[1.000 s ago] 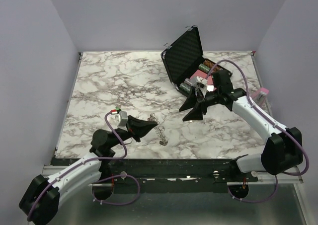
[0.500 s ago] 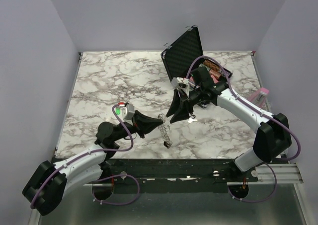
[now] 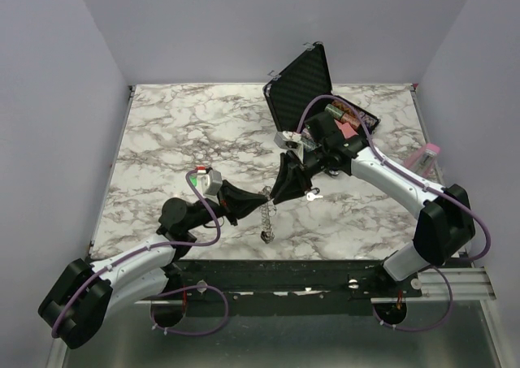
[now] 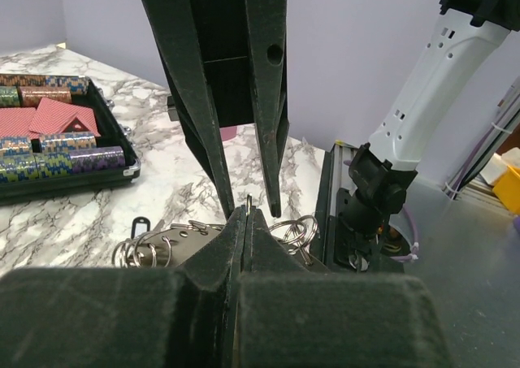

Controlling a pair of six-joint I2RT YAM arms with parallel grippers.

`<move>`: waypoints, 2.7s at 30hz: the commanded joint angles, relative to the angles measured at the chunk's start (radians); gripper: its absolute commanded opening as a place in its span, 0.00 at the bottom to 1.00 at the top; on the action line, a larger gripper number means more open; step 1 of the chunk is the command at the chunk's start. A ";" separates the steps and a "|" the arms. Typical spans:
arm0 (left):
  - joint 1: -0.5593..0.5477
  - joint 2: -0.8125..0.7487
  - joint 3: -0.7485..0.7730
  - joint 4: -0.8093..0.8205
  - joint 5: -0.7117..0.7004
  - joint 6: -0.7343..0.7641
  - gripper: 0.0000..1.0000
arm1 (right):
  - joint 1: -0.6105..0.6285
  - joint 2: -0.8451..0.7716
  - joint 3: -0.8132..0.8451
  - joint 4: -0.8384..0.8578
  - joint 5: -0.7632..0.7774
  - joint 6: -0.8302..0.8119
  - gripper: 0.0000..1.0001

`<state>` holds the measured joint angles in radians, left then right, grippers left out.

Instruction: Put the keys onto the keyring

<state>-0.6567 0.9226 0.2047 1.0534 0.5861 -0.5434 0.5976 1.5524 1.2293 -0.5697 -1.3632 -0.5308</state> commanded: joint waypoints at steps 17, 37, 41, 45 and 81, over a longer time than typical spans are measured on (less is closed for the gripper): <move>-0.018 -0.008 0.039 0.011 -0.026 0.033 0.00 | 0.030 0.017 0.018 0.002 0.059 0.012 0.04; -0.018 -0.179 0.136 -0.556 -0.038 0.249 0.00 | 0.033 0.048 0.107 -0.170 0.161 -0.106 0.01; -0.018 -0.165 0.151 -0.587 -0.042 0.258 0.00 | 0.033 0.052 0.114 -0.190 0.154 -0.123 0.01; -0.018 -0.157 0.162 -0.601 -0.040 0.263 0.00 | 0.033 0.049 0.114 -0.196 0.151 -0.132 0.01; -0.006 -0.401 0.206 -0.749 0.049 0.431 0.00 | -0.323 -0.221 -0.294 -0.036 0.099 -0.391 0.74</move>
<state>-0.6685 0.5476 0.3103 0.3752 0.5705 -0.1886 0.2737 1.3537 0.9794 -0.5812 -1.3190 -0.7448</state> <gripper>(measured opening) 0.006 0.724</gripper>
